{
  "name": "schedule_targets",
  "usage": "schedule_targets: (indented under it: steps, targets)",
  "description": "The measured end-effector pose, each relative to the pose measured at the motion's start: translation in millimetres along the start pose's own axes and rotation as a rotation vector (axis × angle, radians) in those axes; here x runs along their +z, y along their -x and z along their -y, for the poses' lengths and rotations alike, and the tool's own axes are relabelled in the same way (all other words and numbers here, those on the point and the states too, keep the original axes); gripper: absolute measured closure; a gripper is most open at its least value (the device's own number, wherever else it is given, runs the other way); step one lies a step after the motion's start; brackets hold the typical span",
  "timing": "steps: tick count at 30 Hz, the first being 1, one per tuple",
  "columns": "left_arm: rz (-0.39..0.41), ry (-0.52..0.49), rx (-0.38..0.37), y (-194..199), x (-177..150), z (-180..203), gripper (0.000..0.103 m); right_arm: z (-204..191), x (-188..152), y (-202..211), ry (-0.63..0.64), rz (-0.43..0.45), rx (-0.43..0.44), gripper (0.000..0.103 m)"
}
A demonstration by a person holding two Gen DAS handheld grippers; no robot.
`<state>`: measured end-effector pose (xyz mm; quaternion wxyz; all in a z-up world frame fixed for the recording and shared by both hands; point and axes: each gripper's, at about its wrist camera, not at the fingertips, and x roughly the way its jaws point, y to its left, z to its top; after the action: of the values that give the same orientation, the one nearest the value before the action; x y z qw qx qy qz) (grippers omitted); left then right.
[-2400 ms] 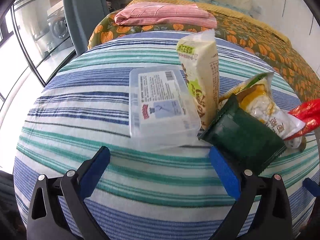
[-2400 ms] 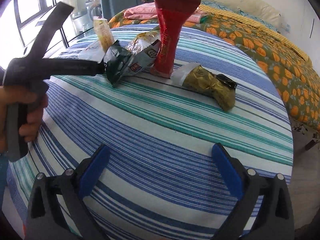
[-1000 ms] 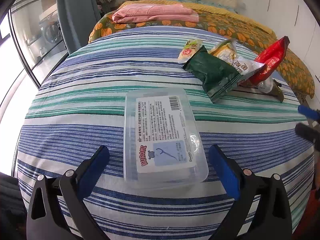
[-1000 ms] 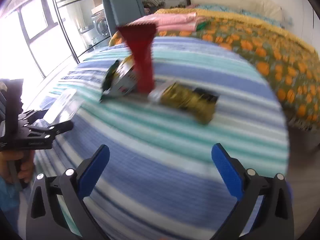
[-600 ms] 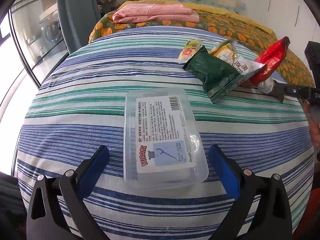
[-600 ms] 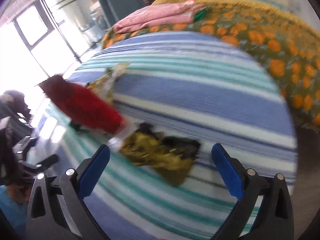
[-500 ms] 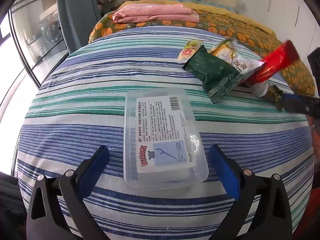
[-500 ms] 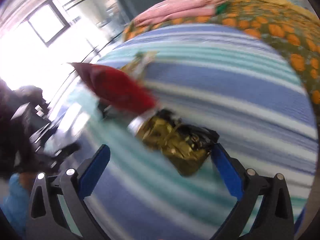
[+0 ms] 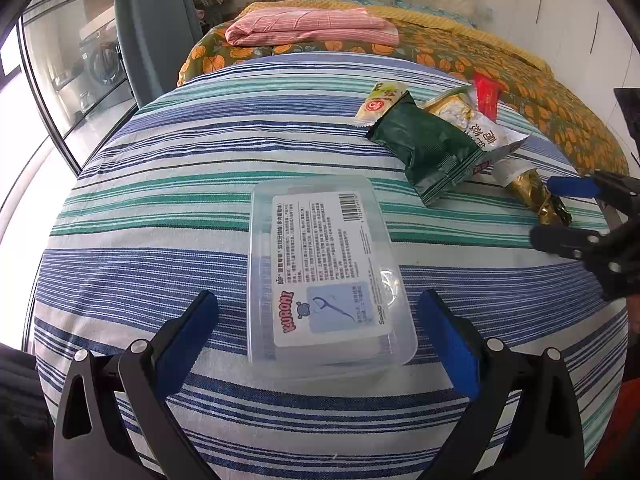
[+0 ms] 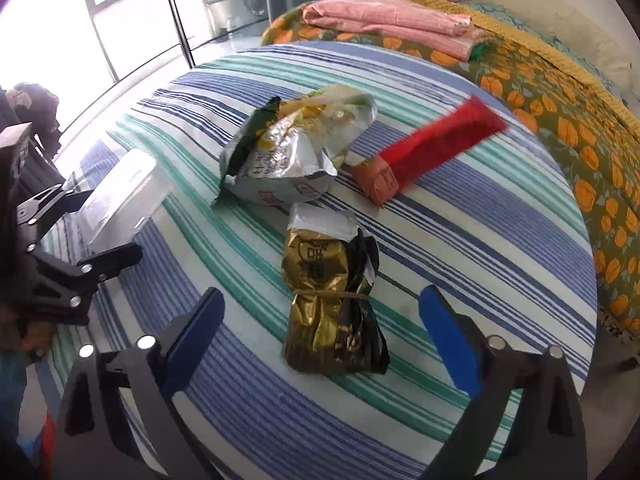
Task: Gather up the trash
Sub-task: 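Grasp the clear plastic box with the left tool while the right tool grasps the gold wrapper, then carry the plastic box with the left tool while the right tool carries the gold wrapper to the basket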
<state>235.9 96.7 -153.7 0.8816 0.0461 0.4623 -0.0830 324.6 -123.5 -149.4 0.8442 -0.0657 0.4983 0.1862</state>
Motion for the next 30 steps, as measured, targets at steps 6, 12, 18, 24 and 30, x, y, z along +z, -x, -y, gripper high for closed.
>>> schedule_targets:
  steps: [6, 12, 18, 24, 30]
  targets:
    - [0.000, 0.000, 0.001, 0.0, 0.0, -0.1, 0.005, -3.1, -9.8, 7.9, -0.067, -0.006, 0.012, 0.062]
    - [0.002, 0.004, 0.013, 1.8, -1.9, 0.7, 0.005, -45.4, -49.3, 28.4, -0.021, -0.048, 0.080, 0.062]
    - [0.024, 0.046, -0.070, 13.6, -11.7, -17.1, 0.005, -51.7, -80.7, 51.5, -0.060, -0.063, 0.094, 0.062]
    - [0.002, -0.019, -0.091, 21.6, -11.7, -14.5, 0.005, -52.5, -80.8, 50.1, -0.022, -0.081, 0.067, 0.039]
    - [-0.033, -0.039, -0.067, 14.3, 12.4, -5.6, 0.005, -55.8, -66.4, 51.0, -0.027, -0.100, 0.056, 0.040]
